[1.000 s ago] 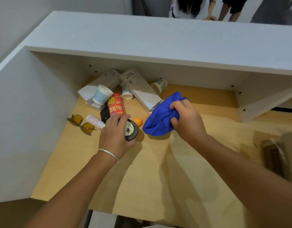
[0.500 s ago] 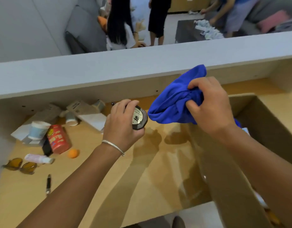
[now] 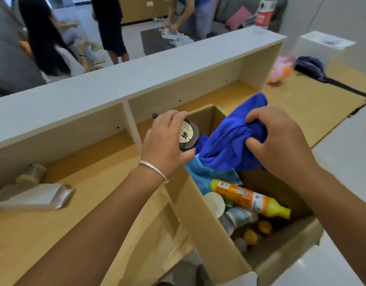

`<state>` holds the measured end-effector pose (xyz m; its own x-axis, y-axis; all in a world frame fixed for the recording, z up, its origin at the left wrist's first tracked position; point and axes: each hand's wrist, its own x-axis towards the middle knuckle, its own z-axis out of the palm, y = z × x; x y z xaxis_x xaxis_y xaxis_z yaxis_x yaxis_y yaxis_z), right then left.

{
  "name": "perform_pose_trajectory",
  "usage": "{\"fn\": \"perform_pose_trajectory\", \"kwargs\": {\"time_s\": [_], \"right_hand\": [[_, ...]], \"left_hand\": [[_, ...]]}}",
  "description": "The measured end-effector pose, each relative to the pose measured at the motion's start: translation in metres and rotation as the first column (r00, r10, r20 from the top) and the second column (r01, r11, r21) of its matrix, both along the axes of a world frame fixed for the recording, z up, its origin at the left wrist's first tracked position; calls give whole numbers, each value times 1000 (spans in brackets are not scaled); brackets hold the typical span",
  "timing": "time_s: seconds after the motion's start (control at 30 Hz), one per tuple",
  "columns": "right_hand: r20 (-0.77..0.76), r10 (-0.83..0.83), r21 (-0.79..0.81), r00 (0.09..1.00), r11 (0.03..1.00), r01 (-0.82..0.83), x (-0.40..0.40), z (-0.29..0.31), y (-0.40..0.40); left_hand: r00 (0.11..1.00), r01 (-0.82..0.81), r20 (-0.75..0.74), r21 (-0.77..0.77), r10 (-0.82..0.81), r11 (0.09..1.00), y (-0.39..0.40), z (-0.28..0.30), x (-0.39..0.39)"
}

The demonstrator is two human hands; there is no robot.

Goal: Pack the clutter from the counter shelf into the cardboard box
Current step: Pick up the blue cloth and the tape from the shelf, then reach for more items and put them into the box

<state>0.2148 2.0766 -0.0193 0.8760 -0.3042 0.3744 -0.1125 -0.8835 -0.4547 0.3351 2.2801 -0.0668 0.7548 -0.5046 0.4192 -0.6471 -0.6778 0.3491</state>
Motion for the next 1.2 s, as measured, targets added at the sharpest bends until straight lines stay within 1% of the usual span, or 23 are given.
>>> {"fn": "perform_pose_trajectory", "kwargs": {"time_s": [0.13, 0.23, 0.33, 0.43, 0.53, 0.63, 0.77, 0.87, 0.93, 1.03, 1.2], "right_hand": [[-265, -26, -8, 964, 1000, 25, -16, -20, -17], [-356, -37, -22, 934, 999, 31, -17, -33, -20], [-358, -18, -45, 934, 999, 3, -6, -40, -12], [-328, 42, -48, 944, 997, -61, 11, -43, 9], [-317, 135, -30, 939, 988, -152, 32, -46, 45], [-294, 249, -26, 923, 963, -268, 54, -53, 92], [-319, 367, -36, 874, 917, -398, 88, -69, 157], [-364, 419, -24, 832, 889, -458, 110, -92, 195], [-407, 433, -43, 805, 871, -490, 121, -112, 217], [-503, 372, -85, 780, 877, -473, 136, -142, 241], [-627, 234, -133, 743, 907, -399, 159, -183, 259]], "left_hand": [[998, 47, -38, 83, -44, 995, -26, -19, -1], [997, 51, -64, 128, -43, 990, -27, -31, -1], [999, 19, -52, 116, -13, 993, -12, -35, 2], [998, -54, -29, 98, 57, 994, 19, -39, 4], [987, -150, -39, 68, 153, 986, 68, -50, 0], [964, -250, -78, 78, 256, 965, 131, -67, -10], [882, -435, -134, 136, 451, 890, 226, -92, -30], [798, -547, -195, 165, 571, 821, 295, -107, -49], [730, -617, -232, 182, 643, 766, 339, -118, -63], [619, -708, -296, 191, 728, 680, 393, -133, -84], [499, -776, -346, 230, 795, 587, 455, -160, -101]]}}
